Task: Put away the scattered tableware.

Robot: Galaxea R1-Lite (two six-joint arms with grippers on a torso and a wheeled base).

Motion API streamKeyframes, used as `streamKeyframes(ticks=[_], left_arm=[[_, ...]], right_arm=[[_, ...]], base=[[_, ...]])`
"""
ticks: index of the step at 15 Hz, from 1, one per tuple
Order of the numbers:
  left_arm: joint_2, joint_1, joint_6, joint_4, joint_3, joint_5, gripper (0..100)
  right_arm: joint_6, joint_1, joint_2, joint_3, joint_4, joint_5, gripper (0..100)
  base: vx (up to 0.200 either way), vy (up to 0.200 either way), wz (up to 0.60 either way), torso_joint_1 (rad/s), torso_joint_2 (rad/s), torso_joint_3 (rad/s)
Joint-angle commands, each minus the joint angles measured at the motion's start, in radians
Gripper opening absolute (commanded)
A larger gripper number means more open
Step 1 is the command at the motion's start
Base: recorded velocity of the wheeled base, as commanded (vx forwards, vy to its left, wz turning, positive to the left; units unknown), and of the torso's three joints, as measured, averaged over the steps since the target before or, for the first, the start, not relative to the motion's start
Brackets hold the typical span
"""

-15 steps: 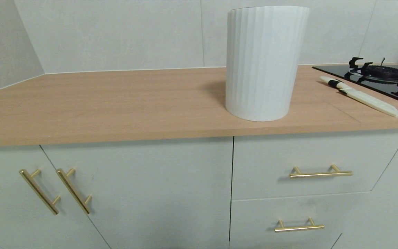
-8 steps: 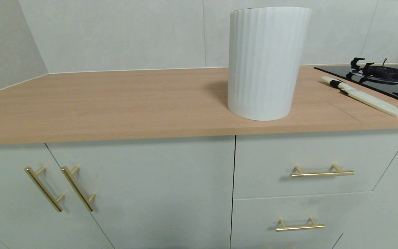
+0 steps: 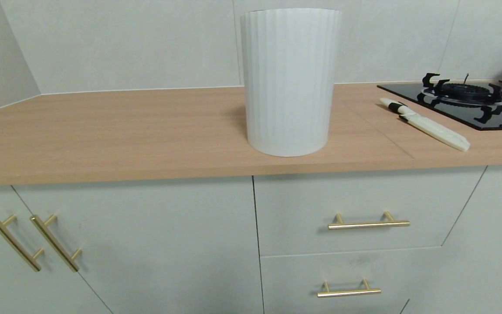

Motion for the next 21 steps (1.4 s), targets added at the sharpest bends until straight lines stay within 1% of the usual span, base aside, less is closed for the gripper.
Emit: streamKeyframes(ticks=[1, 6, 9, 19, 21], left_arm=[[0.0, -0.001, 0.0, -0.001, 0.001, 0.001, 100], [0.0, -0.001, 0.0, -0.001, 0.001, 0.0, 100], [0.0, -0.001, -0.002, -0.001, 0.001, 0.001, 100], [0.0, -0.001, 0.0, -0.001, 0.001, 0.001, 100], [0.0, -0.001, 0.0, -0.001, 0.001, 0.001, 100]], right_arm=[[0.0, 0.0, 0.002, 0.0, 0.0, 0.0, 100], [0.0, 0.0, 0.002, 0.0, 0.0, 0.0, 100], [0.0, 0.0, 0.002, 0.0, 0.0, 0.0, 100], [0.0, 0.0, 0.002, 0.0, 0.0, 0.0, 100], [0.0, 0.0, 0.002, 0.0, 0.0, 0.0, 100]], base=[[0.0, 0.0, 0.0, 0.0, 0.0, 0.0], [0.0, 0.0, 0.0, 0.0, 0.0, 0.0], [0.2, 0.0, 0.0, -0.004, 0.0, 0.006], [0.0, 0.0, 0.0, 0.001, -0.01, -0.003], [0.0, 0.0, 0.0, 0.046, -0.27, -0.227]])
